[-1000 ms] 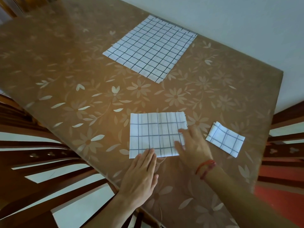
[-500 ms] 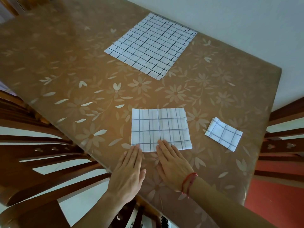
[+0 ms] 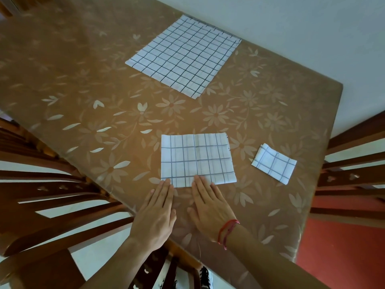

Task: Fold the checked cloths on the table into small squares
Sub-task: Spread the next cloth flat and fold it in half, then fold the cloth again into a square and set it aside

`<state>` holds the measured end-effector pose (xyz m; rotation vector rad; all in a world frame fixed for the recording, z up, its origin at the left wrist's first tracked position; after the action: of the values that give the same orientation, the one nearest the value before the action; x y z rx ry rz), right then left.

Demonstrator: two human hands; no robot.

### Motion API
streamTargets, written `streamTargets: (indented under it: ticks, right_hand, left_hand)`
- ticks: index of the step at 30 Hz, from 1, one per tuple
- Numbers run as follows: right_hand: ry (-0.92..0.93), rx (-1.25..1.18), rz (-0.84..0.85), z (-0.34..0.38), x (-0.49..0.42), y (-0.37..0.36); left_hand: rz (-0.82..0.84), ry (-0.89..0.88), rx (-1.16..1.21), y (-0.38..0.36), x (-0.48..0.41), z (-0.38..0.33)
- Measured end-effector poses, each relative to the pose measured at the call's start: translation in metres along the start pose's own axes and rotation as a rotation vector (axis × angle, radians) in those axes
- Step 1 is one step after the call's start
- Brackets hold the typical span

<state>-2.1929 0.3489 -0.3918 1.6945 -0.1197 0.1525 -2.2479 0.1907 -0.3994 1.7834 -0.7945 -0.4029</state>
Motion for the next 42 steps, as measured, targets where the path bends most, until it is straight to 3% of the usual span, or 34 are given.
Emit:
streamTargets:
  ticks: [6, 11, 14, 18, 23, 25, 37, 42]
  right_hand:
    - [-0.170, 0.039, 0.081, -0.055, 0.025, -0.014]
    - [-0.182, 0.026, 0.112, -0.060, 0.029, -0.014]
    - [-0.244, -0.156, 0.088, -0.059, 0.023, -0.005]
    - [-0.413, -0.420, -0.104, -0.078, 0.000, 0.022]
    - [-0.850, -0.948, 0.005, -0.122, -0.050, 0.037]
    - [-0.950, -1.025, 0.058, -0.135, -0.067, 0.036]
    - [-0.992, -1.057, 0.242, -0.137, -0.087, 0.025]
    - [-0.913, -1.139, 0.173, -0.135, -0.090, 0.034]
  left_hand:
    - [-0.011, 0.002, 0.005, 0.001, 0.000, 0.000]
    - [-0.031, 0.000, 0.019, 0.001, 0.000, 0.000]
    - [-0.034, 0.007, 0.025, 0.001, 0.000, 0.000]
    - [-0.036, 0.012, 0.039, -0.001, 0.000, 0.001]
    - [-0.029, 0.026, 0.053, -0.003, -0.001, 0.002]
    - [-0.026, 0.028, 0.054, -0.004, -0.001, 0.003]
    - [-0.040, 0.046, 0.103, -0.005, 0.000, 0.004]
    - [-0.042, 0.049, 0.121, -0.006, -0.001, 0.003]
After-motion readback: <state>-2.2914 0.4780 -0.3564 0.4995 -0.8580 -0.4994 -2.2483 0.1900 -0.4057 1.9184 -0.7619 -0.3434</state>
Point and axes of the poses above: each hand's wrist, its own x-axis away from the middle knuckle, its own y-axis out of the back of the hand, z = x × y, the point moved 4 cm from there along -x, towards the middle knuckle, and after that the axes turned 14 degrees about x, right-handed, at the moved point
